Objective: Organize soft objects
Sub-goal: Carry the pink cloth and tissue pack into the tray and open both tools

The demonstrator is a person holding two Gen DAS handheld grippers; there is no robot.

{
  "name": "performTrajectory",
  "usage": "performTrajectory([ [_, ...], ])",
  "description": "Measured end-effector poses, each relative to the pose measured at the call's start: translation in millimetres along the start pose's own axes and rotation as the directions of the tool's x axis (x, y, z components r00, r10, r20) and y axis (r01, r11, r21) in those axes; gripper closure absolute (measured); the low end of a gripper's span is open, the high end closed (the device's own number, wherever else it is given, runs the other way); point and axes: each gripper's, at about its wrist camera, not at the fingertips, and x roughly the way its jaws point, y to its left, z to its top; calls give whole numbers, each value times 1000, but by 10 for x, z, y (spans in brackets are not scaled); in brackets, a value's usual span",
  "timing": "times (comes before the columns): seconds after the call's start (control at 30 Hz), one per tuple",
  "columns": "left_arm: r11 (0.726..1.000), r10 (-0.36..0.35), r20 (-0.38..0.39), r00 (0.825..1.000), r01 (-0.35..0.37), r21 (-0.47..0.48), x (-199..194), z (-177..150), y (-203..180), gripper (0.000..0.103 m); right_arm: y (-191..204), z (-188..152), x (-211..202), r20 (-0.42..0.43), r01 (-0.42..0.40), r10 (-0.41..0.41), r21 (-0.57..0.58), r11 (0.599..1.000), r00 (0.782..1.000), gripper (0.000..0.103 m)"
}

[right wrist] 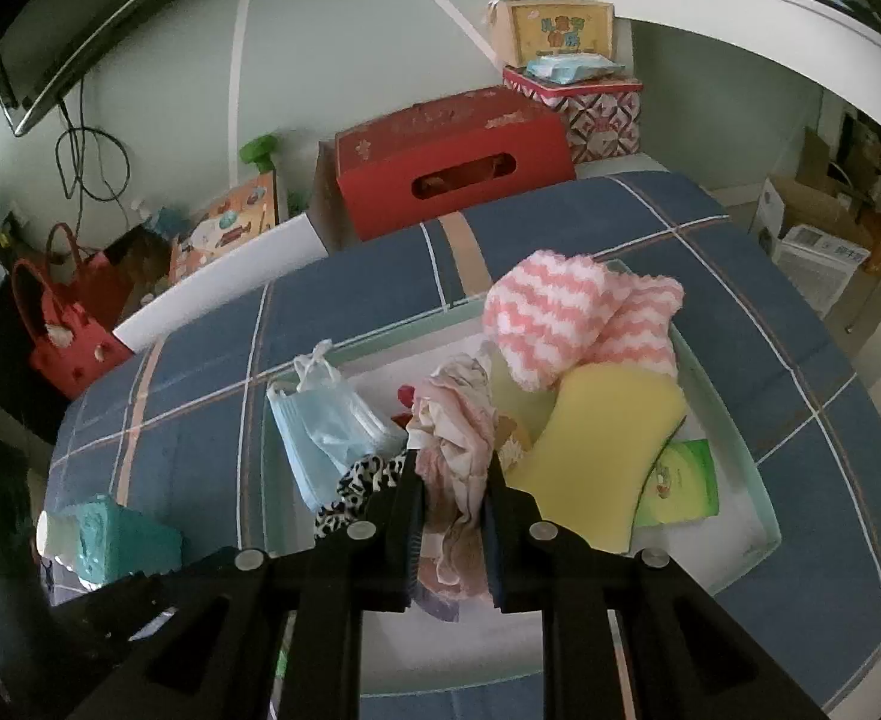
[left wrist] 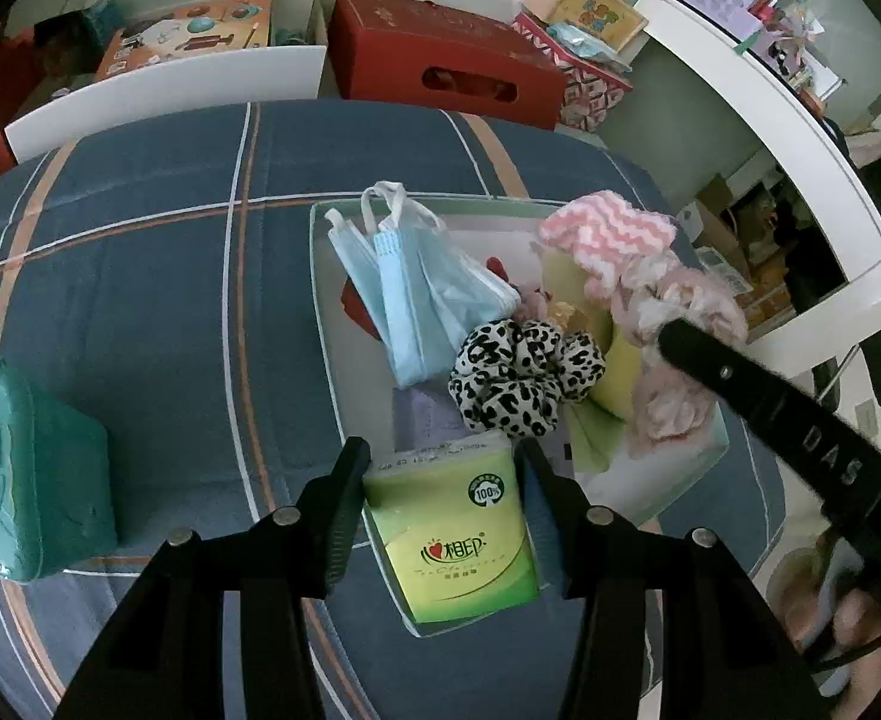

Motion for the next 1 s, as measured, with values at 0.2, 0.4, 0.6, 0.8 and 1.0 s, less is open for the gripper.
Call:
performTrajectory([
  [0.2,1000,-3,-42,999,2,-9,179,-6,31,52,-41,-122,163,-62,25,-25,-4,1000,998,83],
  [0.4,1000,4,-51,999,-4,-12,147,-27,20,41,-129,-186,222,-87,63,-62,14,998,994,81],
  [0.6,999,24,-1,1000,-24,-35,-77,-32,90,29,-146,-148,165,-59,106,-104,29,994,993,37],
  [0.8,990,125,48,991,-121,-70,-235,-110,259,15,-90,-161,143,-31,116,-116,11,993,993,22],
  [1.0,976,193,130,973,-176,-130,-430,-207,443,7,-31,-216,46,46,65,-65,12,998,997,1],
])
